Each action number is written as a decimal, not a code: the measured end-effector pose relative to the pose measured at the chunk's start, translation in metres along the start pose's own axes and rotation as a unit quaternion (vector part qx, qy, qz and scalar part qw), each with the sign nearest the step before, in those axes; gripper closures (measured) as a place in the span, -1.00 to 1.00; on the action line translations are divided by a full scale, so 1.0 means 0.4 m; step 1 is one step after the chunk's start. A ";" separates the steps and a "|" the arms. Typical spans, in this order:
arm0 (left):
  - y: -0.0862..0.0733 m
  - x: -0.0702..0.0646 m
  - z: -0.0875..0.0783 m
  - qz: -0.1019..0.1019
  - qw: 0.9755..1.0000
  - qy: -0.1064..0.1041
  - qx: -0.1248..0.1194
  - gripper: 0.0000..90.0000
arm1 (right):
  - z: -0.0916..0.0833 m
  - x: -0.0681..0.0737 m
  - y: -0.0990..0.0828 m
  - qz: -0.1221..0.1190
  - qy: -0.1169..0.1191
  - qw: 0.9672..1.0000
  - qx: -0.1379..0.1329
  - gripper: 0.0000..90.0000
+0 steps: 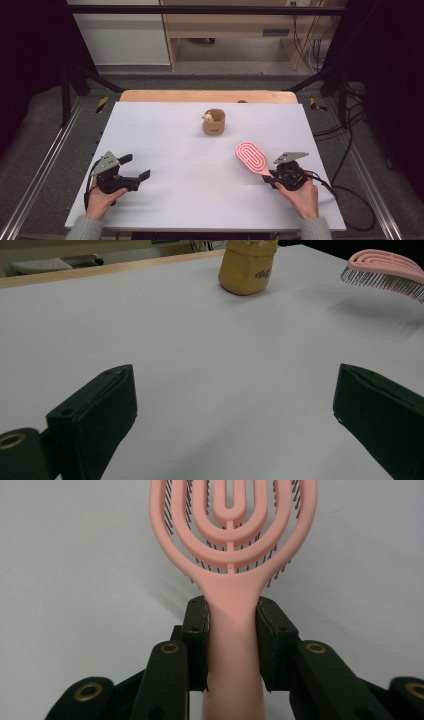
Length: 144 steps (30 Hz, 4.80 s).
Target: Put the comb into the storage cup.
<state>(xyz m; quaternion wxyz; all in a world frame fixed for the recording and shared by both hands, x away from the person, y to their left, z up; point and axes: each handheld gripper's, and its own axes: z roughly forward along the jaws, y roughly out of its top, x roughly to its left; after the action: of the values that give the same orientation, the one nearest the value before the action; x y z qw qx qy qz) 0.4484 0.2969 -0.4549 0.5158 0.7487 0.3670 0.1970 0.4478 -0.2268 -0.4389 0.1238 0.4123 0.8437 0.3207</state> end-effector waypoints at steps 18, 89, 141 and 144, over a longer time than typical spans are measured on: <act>0.008 -0.013 0.006 0.002 1.000 -0.003 0.001 -0.92 | -0.007 0.024 0.019 -0.004 0.016 0.999 -0.041 0.55; 0.092 -0.138 0.113 -0.005 0.998 -0.057 -0.004 -0.92 | 0.021 0.059 0.074 -0.027 0.079 0.986 -0.147 0.55; 0.184 -0.257 0.233 -0.034 0.991 -0.123 -0.028 -0.95 | 0.016 0.077 0.081 -0.039 0.086 0.984 -0.153 0.55; 0.186 -0.261 0.238 -0.039 0.991 -0.127 -0.029 -0.95 | 0.016 0.077 0.081 -0.039 0.085 0.984 -0.154 0.55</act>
<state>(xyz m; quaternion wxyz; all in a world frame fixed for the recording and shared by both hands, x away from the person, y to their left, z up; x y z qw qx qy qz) 0.4703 0.1437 -0.4151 0.5864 0.7379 0.3215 0.0910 0.4513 -0.1854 -0.4213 0.1257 0.3261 0.8071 0.4758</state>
